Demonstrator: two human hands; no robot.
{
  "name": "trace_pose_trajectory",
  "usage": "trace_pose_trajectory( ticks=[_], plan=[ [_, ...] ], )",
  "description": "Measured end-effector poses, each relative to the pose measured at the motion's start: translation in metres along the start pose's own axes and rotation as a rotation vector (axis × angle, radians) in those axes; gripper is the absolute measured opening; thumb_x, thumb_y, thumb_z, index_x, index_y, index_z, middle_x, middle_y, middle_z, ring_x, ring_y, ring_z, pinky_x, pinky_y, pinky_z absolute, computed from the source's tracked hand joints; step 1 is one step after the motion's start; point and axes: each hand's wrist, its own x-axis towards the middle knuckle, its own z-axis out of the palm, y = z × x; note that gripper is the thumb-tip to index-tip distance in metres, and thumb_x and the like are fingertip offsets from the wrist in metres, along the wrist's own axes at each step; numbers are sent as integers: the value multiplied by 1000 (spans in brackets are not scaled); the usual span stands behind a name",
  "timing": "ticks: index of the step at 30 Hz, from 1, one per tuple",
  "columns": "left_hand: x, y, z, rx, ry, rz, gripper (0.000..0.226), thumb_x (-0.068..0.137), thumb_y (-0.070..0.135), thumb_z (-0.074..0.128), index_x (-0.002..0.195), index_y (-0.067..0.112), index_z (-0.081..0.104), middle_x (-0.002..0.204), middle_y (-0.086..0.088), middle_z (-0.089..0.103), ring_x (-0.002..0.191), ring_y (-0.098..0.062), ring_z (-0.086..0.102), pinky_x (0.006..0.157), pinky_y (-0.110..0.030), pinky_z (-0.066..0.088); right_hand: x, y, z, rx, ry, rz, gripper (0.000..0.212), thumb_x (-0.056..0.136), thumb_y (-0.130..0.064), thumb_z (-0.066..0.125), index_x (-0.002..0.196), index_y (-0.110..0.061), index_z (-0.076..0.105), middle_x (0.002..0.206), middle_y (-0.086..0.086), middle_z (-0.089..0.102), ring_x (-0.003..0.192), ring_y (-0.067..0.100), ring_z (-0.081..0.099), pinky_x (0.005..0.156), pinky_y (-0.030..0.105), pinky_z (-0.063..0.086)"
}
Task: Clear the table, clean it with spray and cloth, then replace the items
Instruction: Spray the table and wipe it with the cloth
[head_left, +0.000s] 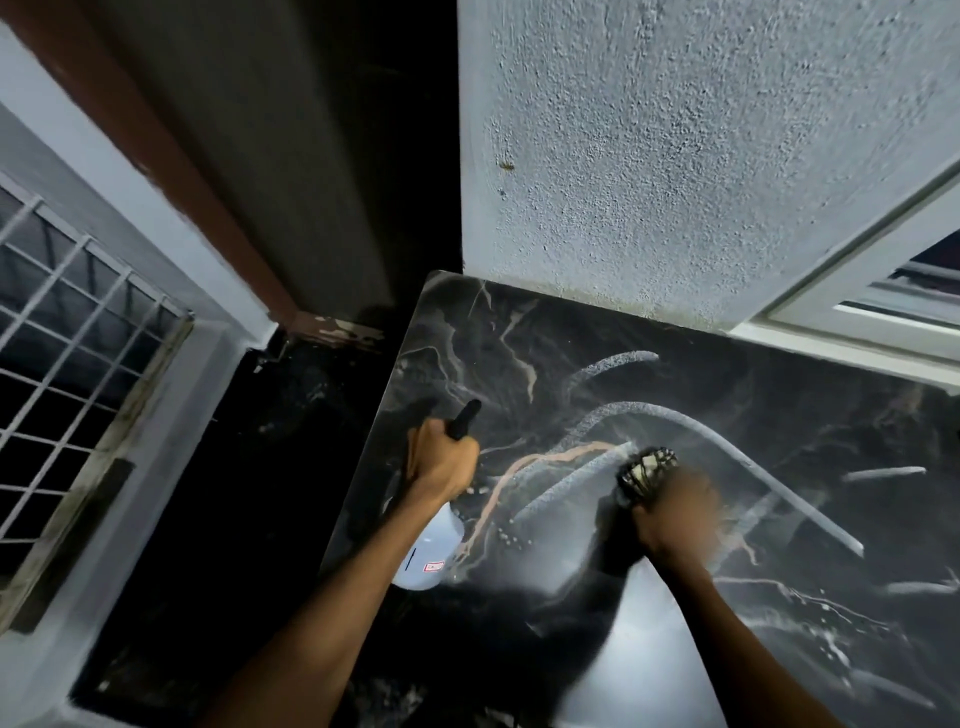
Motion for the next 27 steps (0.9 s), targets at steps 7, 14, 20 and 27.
trace_pose_trajectory(
  ticks=[7, 14, 20, 27],
  plan=[
    [-8, 3, 25, -305, -103, 22, 12, 87, 10, 74, 79, 16, 69, 70, -6, 68, 51, -15, 55, 41, -20, 39, 2, 1, -4, 27, -1, -4, 69, 68, -44, 77, 115, 0, 51, 117, 23, 50, 109, 43, 48, 89, 51, 44],
    [-11, 12, 72, -204, -112, -97, 19, 83, 24, 76, 73, 8, 71, 52, 3, 59, 42, -12, 49, 56, -28, 41, 5, 4, -7, 53, 27, -32, 72, 67, -49, 78, 114, -1, 53, 116, 22, 52, 108, 42, 50, 90, 48, 43],
    [-13, 36, 111, -9, -183, 74, 55, 69, 63, 70, 79, 10, 76, 74, -6, 76, 70, -21, 70, 68, -33, 56, 11, 8, -2, 63, 49, -31, 81, 63, -61, 78, 115, -4, 52, 115, 20, 52, 106, 40, 50, 89, 47, 44],
    [-9, 80, 148, 47, -153, 99, 57, 76, 59, 68, 97, 7, 78, 99, -13, 78, 102, -32, 70, 92, -38, 56, 14, 11, 3, 99, 64, -38, 78, 60, -63, 74, 111, -8, 52, 111, 15, 51, 102, 37, 50, 85, 46, 45]
  ],
)
